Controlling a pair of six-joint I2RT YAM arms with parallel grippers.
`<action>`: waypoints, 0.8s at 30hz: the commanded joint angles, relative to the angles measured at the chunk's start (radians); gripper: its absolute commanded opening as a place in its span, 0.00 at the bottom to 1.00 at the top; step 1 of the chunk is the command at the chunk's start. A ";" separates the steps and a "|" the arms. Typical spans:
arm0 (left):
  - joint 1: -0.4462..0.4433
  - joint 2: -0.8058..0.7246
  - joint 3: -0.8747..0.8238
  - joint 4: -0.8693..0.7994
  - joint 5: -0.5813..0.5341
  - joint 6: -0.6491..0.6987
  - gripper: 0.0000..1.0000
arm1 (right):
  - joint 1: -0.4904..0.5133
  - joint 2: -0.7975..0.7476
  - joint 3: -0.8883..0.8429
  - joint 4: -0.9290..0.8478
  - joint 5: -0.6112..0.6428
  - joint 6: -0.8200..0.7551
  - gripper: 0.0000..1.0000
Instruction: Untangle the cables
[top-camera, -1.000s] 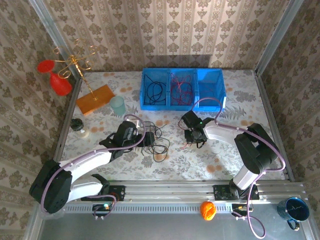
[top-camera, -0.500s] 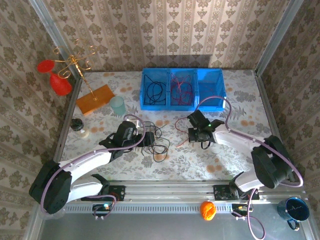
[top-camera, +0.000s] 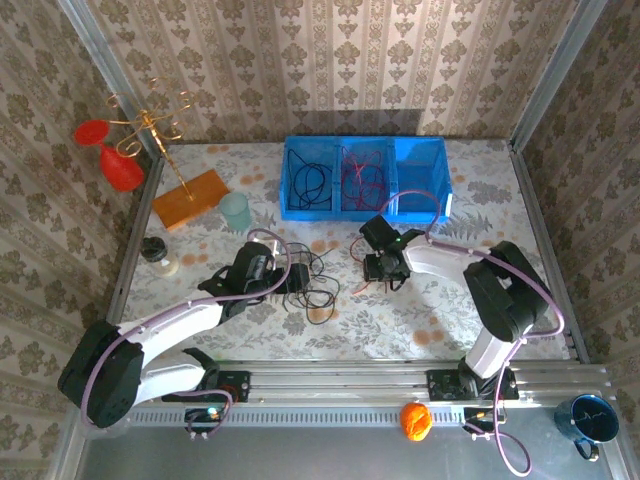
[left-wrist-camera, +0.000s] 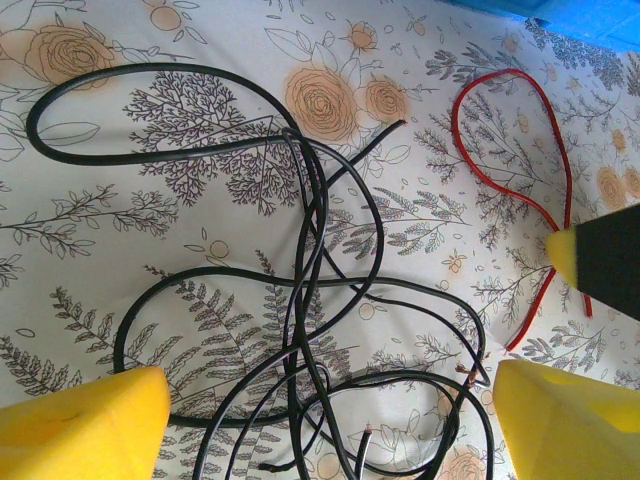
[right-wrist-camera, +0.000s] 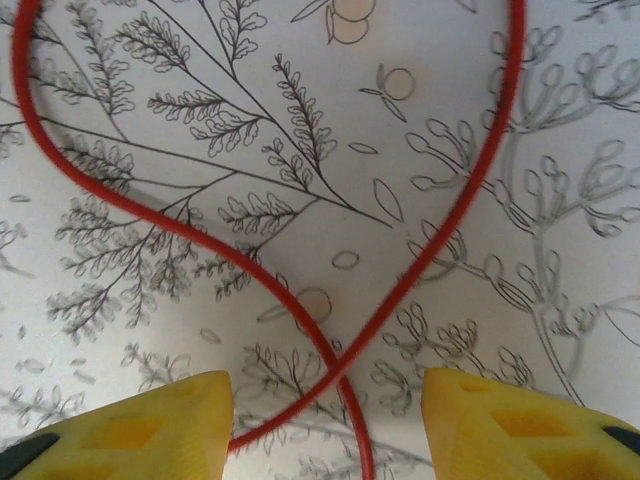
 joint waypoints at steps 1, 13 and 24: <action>-0.005 -0.015 0.003 -0.007 0.002 -0.001 0.85 | -0.011 0.041 0.046 -0.009 0.011 -0.019 0.52; -0.001 -0.014 0.005 -0.009 -0.005 0.014 0.86 | -0.045 0.071 -0.013 0.028 0.003 -0.046 0.03; 0.004 -0.015 0.032 -0.030 0.001 0.028 0.86 | -0.022 -0.300 -0.138 0.046 0.003 -0.084 0.00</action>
